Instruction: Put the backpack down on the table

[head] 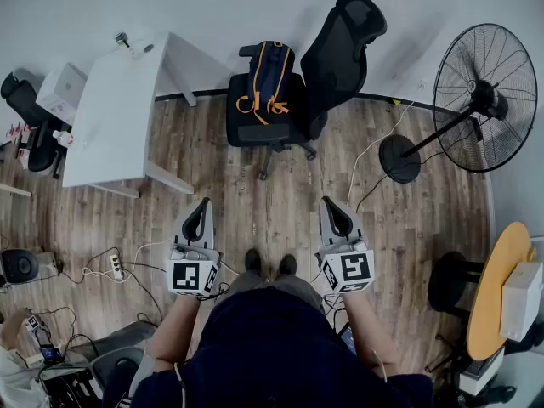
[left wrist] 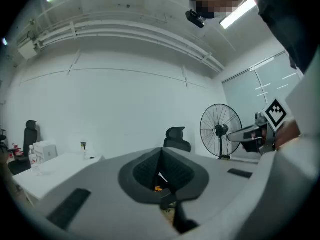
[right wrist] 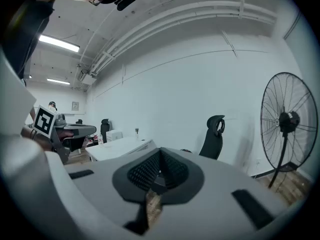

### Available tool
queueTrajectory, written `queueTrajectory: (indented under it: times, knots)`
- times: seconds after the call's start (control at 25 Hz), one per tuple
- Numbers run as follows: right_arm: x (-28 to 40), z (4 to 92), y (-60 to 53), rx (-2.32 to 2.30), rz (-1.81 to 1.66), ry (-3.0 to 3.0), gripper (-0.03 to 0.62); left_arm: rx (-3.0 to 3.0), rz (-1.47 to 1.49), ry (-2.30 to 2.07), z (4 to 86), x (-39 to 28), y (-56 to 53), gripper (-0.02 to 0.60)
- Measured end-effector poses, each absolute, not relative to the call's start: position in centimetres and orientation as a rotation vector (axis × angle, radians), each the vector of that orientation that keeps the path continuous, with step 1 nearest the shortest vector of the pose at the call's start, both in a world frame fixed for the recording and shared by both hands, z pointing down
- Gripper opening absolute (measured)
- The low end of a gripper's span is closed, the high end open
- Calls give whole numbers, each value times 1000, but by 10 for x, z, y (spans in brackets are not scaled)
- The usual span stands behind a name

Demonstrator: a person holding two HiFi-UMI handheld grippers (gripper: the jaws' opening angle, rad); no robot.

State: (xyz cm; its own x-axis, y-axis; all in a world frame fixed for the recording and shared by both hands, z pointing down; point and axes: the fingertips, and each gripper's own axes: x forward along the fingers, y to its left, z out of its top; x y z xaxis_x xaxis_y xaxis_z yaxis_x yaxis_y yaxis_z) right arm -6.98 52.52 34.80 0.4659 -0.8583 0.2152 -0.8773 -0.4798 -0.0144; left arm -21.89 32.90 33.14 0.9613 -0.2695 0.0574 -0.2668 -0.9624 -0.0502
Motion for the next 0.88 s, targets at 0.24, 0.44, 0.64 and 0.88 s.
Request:
queueTrajectory:
  times: [0.24,0.44,0.64,0.88]
  knots:
    - [-64,350,517,2599,299,-1548,-6,-3069,-97,413,332,-211,325,5]
    - [-63,353,517,2592,306,-1546,-6,-3062,-102,395,333,-207,328,5]
    - [-61,351,514,2549,251,-1550,-6,-3061,-96,397,333,-203,326,5]
    - [-64,348,515,2564,219,-1575,-2,-3076,-101,394,337,-199,330,5]
